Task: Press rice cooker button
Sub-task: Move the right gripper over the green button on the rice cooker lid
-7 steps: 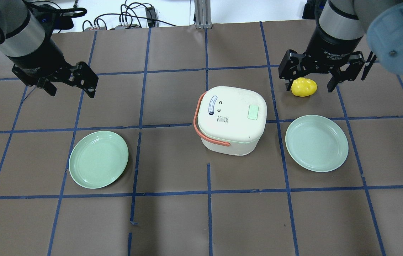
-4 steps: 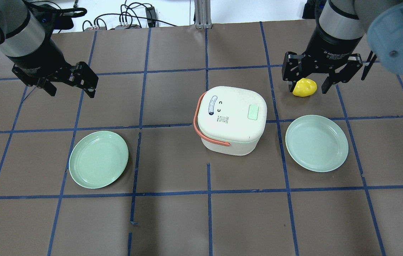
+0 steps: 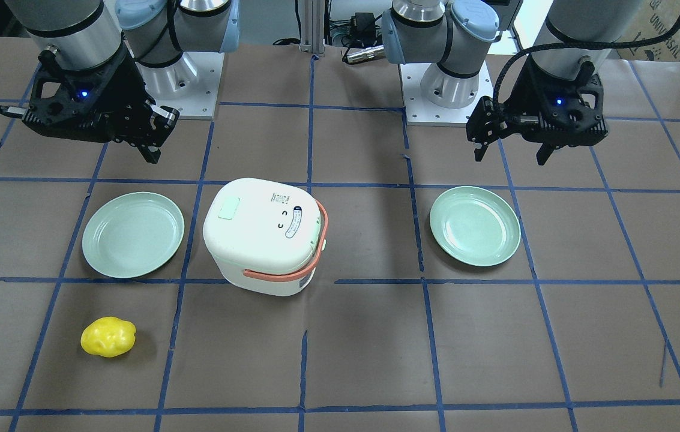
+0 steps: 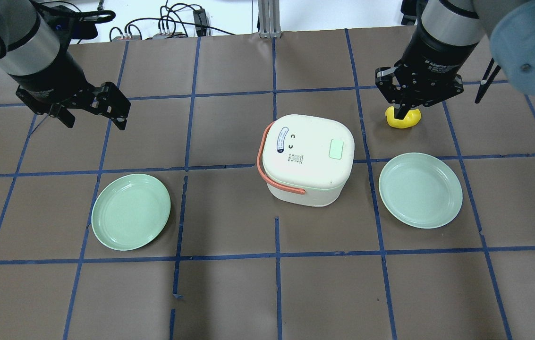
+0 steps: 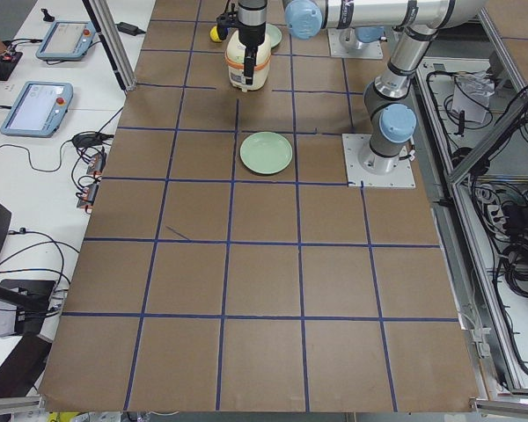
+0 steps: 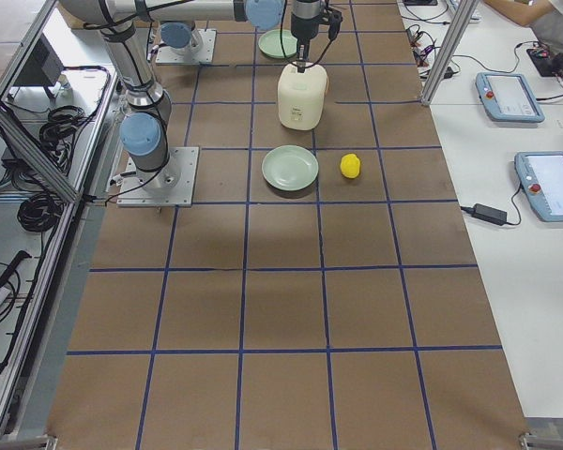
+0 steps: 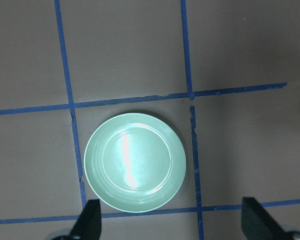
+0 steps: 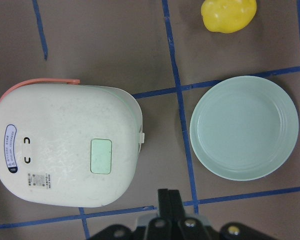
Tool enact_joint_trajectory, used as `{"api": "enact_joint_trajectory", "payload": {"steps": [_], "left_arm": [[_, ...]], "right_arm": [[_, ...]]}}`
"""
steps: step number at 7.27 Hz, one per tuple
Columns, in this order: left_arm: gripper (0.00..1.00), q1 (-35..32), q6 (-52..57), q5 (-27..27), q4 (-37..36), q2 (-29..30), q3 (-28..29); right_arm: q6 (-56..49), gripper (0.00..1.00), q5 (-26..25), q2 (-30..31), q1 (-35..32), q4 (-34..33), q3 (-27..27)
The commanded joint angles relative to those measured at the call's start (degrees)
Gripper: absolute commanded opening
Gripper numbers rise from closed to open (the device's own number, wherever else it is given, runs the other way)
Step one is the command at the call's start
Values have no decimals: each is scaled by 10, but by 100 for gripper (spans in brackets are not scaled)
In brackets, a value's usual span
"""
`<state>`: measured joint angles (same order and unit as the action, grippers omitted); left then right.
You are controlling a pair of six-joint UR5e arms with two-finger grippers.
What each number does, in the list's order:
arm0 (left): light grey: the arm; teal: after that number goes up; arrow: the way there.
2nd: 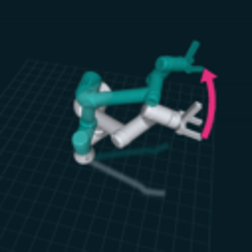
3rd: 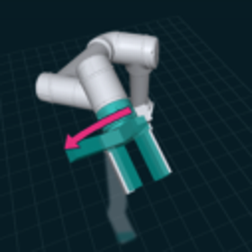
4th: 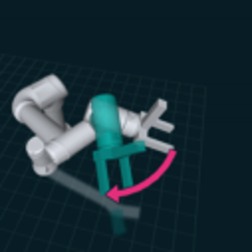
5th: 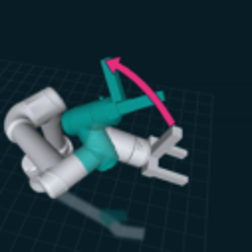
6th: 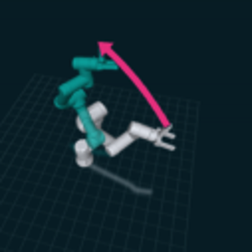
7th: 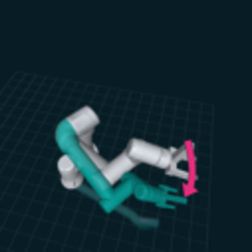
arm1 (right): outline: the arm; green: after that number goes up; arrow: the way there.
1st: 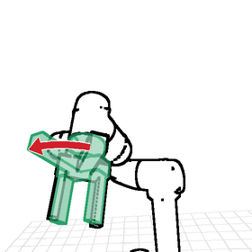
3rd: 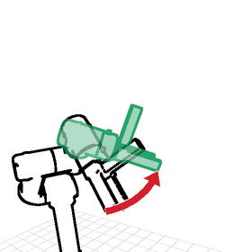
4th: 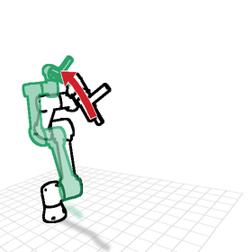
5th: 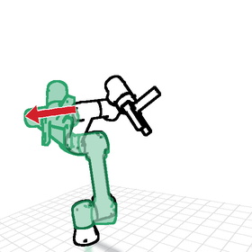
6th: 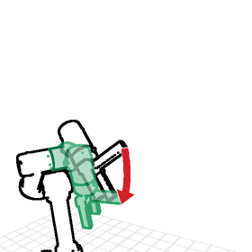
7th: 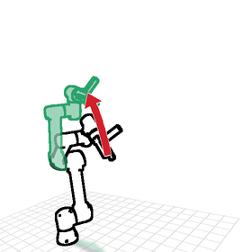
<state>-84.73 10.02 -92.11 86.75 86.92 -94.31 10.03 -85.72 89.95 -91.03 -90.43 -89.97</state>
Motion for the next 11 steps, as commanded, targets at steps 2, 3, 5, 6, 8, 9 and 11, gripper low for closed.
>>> {"api": "enact_joint_trajectory", "payload": {"steps": [2,3,5,6,8,9,11], "left_arm": [[100,0,0,0,0,0,0],[100,0,0,0,0,0,0],[100,0,0,0,0,0,0],[100,0,0,0,0,0,0],[100,0,0,0,0,0,0],[100,0,0,1,0,0,0],[100,0,0,0,0,0,0]], "right_arm": [[16,9,28,-6,-15,-4,-1],[58,8,28,-14,-30,-17,-3],[90,8,27,-51,-67,-53,-5],[105,8,27,-60,-71,-55,-8],[107,8,27,-63,-71,-89,-35],[106,8,27,-61,-71,-125,-68],[117,8,28,-56,-71,-162,-99]]}}
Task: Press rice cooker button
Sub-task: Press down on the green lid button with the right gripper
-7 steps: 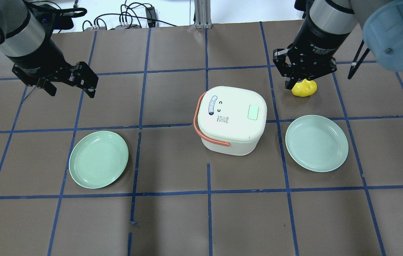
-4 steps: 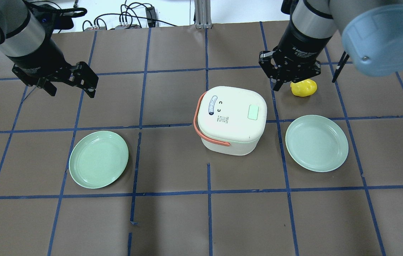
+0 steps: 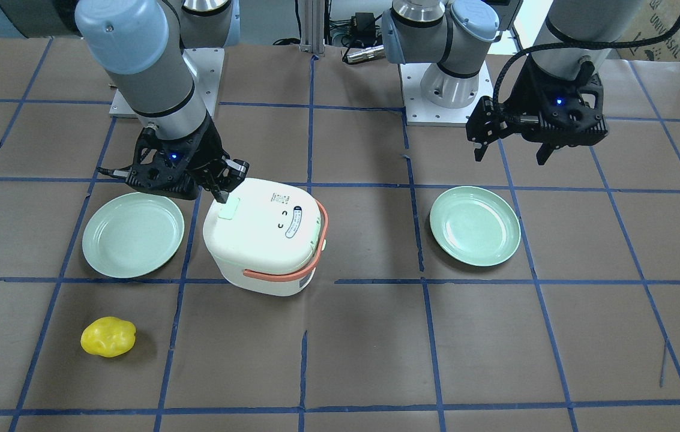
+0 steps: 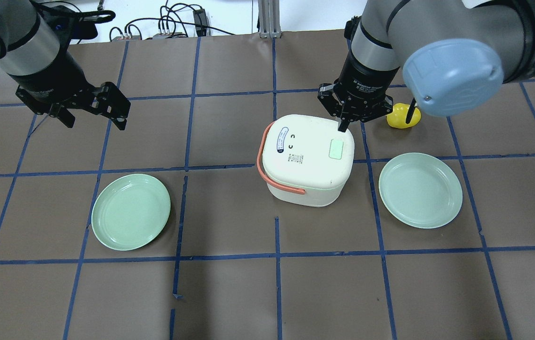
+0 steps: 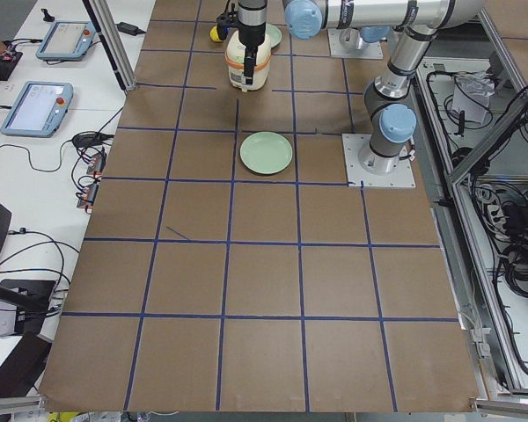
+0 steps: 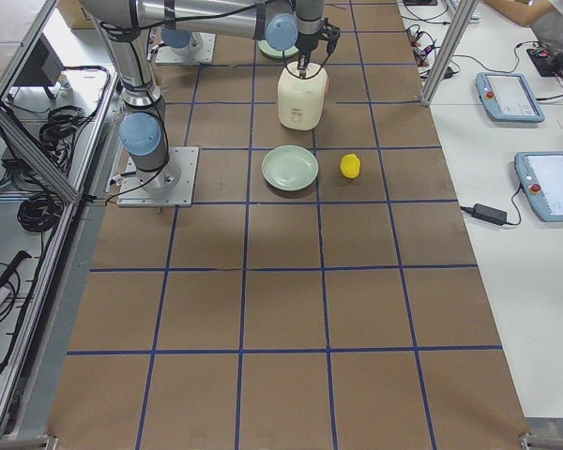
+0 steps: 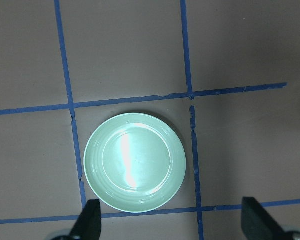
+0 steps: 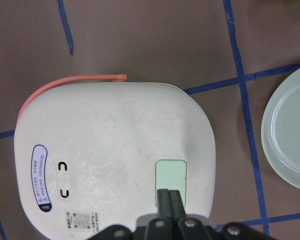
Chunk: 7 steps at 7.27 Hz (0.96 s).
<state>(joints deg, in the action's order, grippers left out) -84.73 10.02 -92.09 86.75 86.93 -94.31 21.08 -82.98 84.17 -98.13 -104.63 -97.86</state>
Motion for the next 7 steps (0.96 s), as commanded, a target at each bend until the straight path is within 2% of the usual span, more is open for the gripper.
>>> {"api": "enact_joint_trajectory", "payload": {"steps": [1,7], "left_arm": [[100,0,0,1,0,0,0],[100,0,0,0,0,0,0]], "right_arm": [[11,8,1,-1,-1,-26,-21],[8,8,0,-11,-1,-29,-24]]}}
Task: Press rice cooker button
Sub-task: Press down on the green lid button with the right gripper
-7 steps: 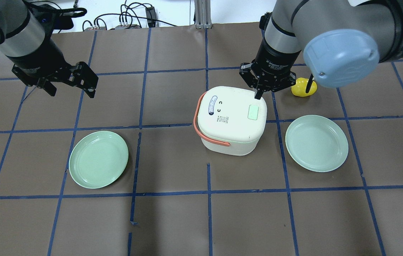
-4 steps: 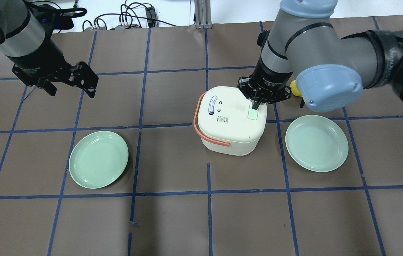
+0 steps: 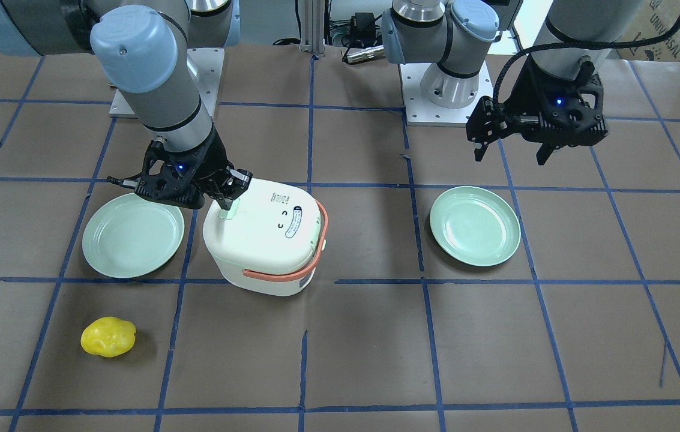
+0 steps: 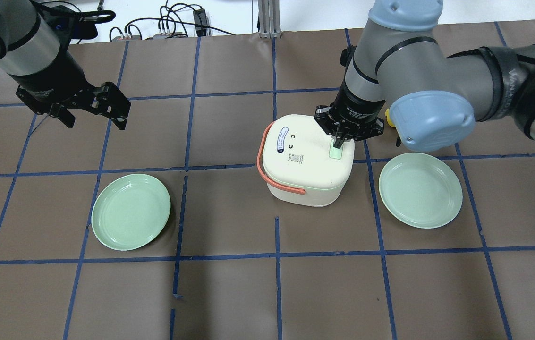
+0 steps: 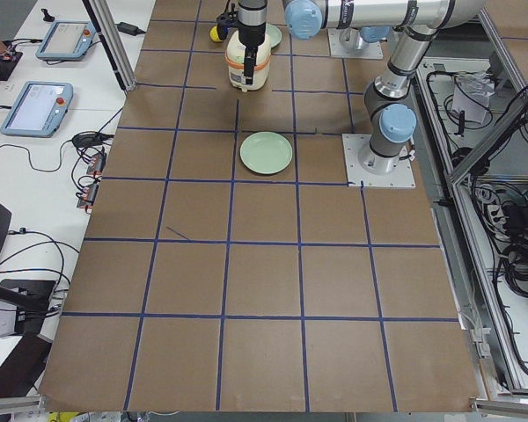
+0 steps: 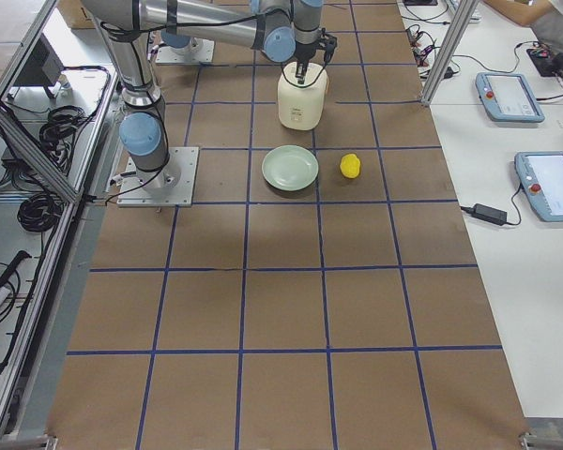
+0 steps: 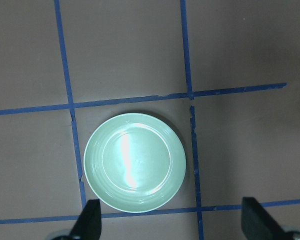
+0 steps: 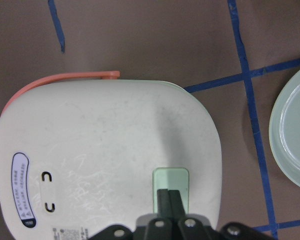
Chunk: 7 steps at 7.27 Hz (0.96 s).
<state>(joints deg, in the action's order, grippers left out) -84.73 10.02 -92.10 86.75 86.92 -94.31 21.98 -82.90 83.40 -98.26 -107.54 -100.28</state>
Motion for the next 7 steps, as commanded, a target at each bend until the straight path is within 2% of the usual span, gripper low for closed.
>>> {"api": "enact_joint_trajectory", "payload": {"steps": [1,7], "left_arm": [[100,0,0,1,0,0,0],[100,0,0,0,0,0,0]], "right_arm": [[0,8,-1,-3,0,0,0],[-2,8,-1,-12,0,-6,-2]]}}
